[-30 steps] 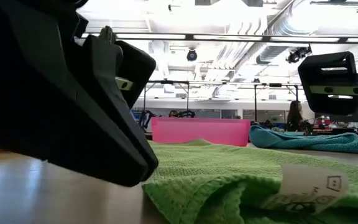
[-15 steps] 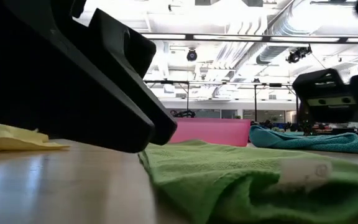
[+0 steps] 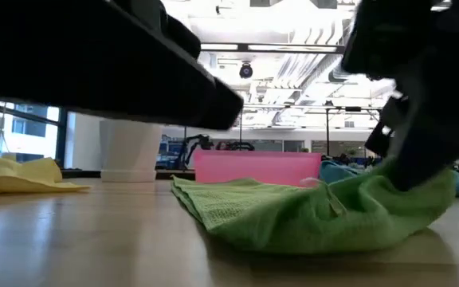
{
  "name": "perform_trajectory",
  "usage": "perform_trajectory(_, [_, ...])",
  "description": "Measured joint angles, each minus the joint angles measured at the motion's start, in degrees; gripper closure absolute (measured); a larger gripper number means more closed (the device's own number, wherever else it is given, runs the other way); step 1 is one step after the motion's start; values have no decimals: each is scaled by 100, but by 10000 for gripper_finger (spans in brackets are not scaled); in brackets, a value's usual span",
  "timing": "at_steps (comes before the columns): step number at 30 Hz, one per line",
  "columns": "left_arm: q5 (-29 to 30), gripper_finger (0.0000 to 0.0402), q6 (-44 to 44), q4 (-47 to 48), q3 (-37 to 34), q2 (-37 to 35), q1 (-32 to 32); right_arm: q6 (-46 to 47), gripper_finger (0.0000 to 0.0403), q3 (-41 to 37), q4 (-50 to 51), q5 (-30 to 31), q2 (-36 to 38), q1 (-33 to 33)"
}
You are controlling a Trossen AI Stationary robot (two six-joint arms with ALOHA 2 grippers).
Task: Roll microfiber towels into tight, uniform cylinder then place into a basket
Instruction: Roll the green microfiber cloth
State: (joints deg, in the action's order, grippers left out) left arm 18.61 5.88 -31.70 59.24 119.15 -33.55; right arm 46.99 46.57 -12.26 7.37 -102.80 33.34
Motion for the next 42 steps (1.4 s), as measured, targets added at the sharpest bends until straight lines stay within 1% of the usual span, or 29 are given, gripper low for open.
perform_trajectory(5, [4, 328, -3, -174, 0, 0, -38, 715, 403, 7, -62, -339, 6, -193])
perform_trajectory(10, [2, 328, -4, -176, 1, -37, -38, 1166, 403, 9, 66, -329, 177, -281])
perform_trajectory(13, [2, 328, -72, -170, 2, -44, -20, 1352, 403, 15, 351, -38, 452, -274])
perform_trajectory(16, [-4, 328, -190, -212, 4, -44, 35, 1643, 403, 20, 933, 290, 729, -225])
perform_trajectory(19, [-148, 328, -300, -225, 2, -44, 123, 2106, 403, 20, 1511, 480, 841, -213])
perform_trajectory(21, [-283, 328, -397, -273, 2, -44, 181, 2350, 403, 20, 1716, 565, 844, -213])
perform_trajectory(29, [-744, 328, -1064, -495, 2, -44, 466, 2351, 403, 20, 1866, 624, 809, -218])
perform_trajectory(32, [-738, 328, -1459, -702, 2, -44, 588, 2370, 403, 20, 1979, 608, 691, -220])
perform_trajectory(34, [-617, 328, -1558, -776, 2, -44, 679, 2359, 403, 20, 1981, 605, 616, -220])
perform_trajectory(36, [-392, 328, -1443, -754, 2, -44, 776, 2322, 403, 20, 1980, 632, 568, -220])
perform_trajectory(39, [-125, 328, -963, -743, 2, -44, 933, 2153, 403, 20, 1971, 732, 560, -220])
perform_trajectory(42, [-101, 328, -606, -718, 37, -42, 1070, 2008, 403, 20, 1971, 881, 560, -222])
